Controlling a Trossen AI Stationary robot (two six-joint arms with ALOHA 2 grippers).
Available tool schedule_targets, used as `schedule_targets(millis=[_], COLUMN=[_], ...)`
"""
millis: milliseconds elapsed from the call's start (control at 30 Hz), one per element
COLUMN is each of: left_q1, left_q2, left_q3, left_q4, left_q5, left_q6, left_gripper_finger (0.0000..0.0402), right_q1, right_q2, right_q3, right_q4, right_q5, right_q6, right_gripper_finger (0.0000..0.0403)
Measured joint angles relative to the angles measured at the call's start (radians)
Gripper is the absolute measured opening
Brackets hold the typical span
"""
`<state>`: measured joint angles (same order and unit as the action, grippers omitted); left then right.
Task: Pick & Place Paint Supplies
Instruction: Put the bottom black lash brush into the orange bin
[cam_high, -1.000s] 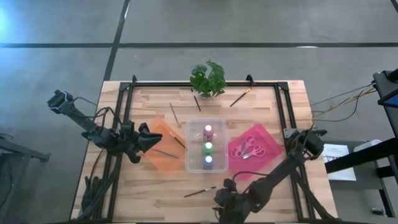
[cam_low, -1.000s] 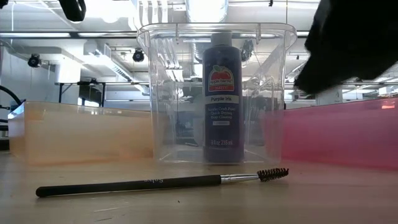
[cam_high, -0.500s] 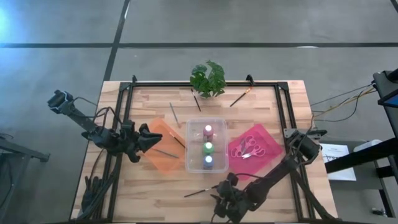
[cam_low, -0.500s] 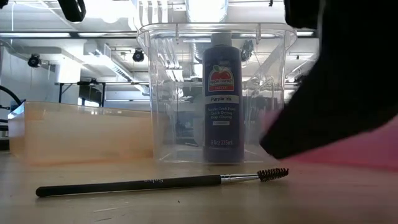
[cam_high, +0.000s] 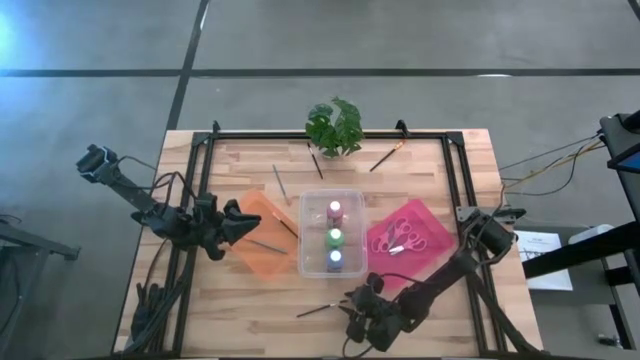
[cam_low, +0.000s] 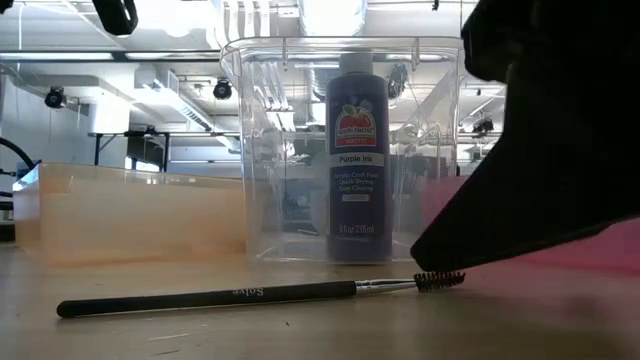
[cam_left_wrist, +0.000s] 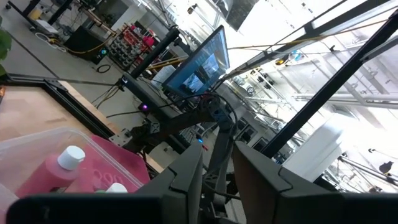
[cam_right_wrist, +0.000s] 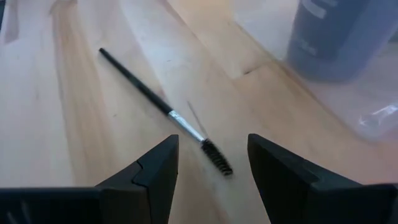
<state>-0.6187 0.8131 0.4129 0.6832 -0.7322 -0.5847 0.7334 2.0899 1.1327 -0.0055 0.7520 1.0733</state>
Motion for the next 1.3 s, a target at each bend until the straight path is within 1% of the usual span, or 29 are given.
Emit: schedule_targets(millis=[133, 233, 333, 567, 833, 900, 967, 1100, 1233, 1300], left_q1=[0.000, 0.000, 0.000, 0.000, 0.000, 0.000, 0.000, 0.000, 0.000, 0.000], left_q2=[0.000, 0.000, 0.000, 0.000, 0.000, 0.000, 0.000, 0.000, 0.000, 0.000], left_q3=[0.000, 0.000, 0.000, 0.000, 0.000, 0.000, 0.000, 0.000, 0.000, 0.000], left_q4=[0.000, 0.000, 0.000, -0.005, -0.005, -0.005, -0.005, -0.005, -0.005, -0.005], left_q5=[0.000, 0.000, 0.000, 0.000, 0.000, 0.000, 0.000, 0.000, 0.000, 0.000], left_q6=[-0.001, -0.013, -0.019, -0.018, -0.018, -0.018, -0.018, -0.018, -0.018, -0.018], left_gripper_finger=[0.0098, 0.0098, 0.0098, 0.0098, 0.0098, 0.0098, 0.0098, 0.0098, 0.0098, 0.0098], right_q1=[-0.012, -0.014, -0.010, -0.002, -0.002, -0.002, -0.002, -0.002, -0.003, -0.001], right_q2=[0.000, -0.003, -0.003, -0.002, -0.004, -0.004, -0.005, -0.005, -0.006, -0.006], right_q3=[-0.054, -0.084, -0.088, -0.061, -0.036, -0.036, -0.036, -0.038, -0.038, -0.038], right_q4=[0.095, 0.170, 0.221, 0.174, 0.100, 0.094, 0.089, 0.088, 0.095, 0.108], right_q5=[-0.006, -0.028, -0.071, -0.121, -0.149, -0.158, -0.168, -0.187, -0.242, -0.277], right_q6=[-0.004, -0.014, -0.038, -0.087, -0.075, -0.081, -0.082, -0.079, -0.082, -0.097], right_gripper_finger=[0.0187, 0.0187, 0.0187, 0.0187, 0.0181, 0.0166, 0.0141, 0.0081, 0.0020, 0.0014])
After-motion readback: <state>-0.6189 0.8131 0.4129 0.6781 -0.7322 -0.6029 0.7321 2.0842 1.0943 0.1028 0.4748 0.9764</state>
